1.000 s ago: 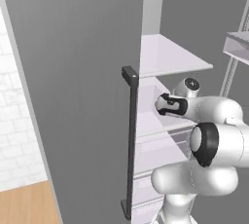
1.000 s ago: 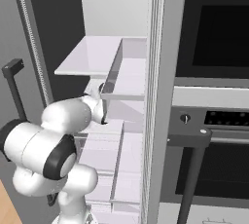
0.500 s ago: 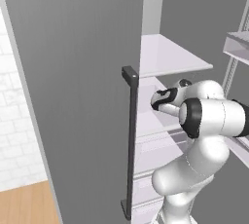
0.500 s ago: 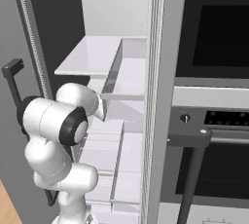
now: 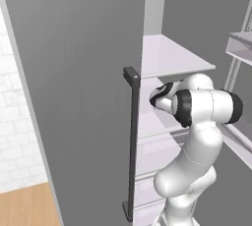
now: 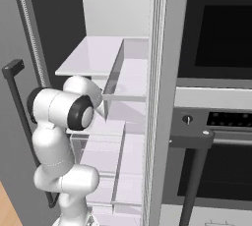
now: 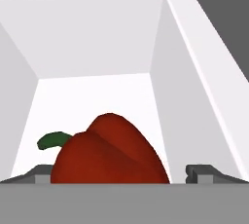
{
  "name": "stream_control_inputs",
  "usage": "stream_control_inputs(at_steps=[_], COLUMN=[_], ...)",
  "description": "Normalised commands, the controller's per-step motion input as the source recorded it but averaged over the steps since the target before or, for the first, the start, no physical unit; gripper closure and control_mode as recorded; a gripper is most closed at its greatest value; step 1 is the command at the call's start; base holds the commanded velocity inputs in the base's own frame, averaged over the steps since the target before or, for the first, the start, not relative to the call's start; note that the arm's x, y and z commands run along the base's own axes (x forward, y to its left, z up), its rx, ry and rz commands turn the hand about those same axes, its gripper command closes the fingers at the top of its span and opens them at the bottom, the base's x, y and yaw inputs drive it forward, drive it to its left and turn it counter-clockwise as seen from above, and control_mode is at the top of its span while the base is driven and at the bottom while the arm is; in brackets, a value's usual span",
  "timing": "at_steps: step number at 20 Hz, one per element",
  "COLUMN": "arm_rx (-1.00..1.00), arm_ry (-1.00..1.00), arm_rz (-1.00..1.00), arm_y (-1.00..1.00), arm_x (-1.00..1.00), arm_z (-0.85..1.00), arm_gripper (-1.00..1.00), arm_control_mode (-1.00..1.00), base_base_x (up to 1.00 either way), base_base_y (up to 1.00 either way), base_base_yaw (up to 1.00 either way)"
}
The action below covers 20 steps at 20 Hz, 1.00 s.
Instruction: Place one bell pepper and one chicken drumstick in each tupperware on the nearby counter, to pack two identical lunches.
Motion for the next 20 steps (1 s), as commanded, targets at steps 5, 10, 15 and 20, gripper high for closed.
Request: stream_control_inputs(at_steps=[5,10,15,20], arm_rx=[0.00,0.00,0.00,0.00], arm_ry=[0.04,0.00,0.00,-0.06], arm_rz=[0.00,0.00,0.04,0.01], arm_y=[0.03,0.12,0.23,0.37], arm_x=[0.26,0.12,-0.16,-0.92], arm_z=[-0.34,-0.40,-0.31,-0.04], arm_gripper=[1.00,1.00,1.00,1.00], arm_control_mode=[-1.00,-1.00,-1.00,-1.00], base_base_x=[0.00,0.00,0.00,0.00], base_base_y=[0.00,0.00,0.00,0.00], base_base_yaw=[0.00,0.00,0.00,0.00])
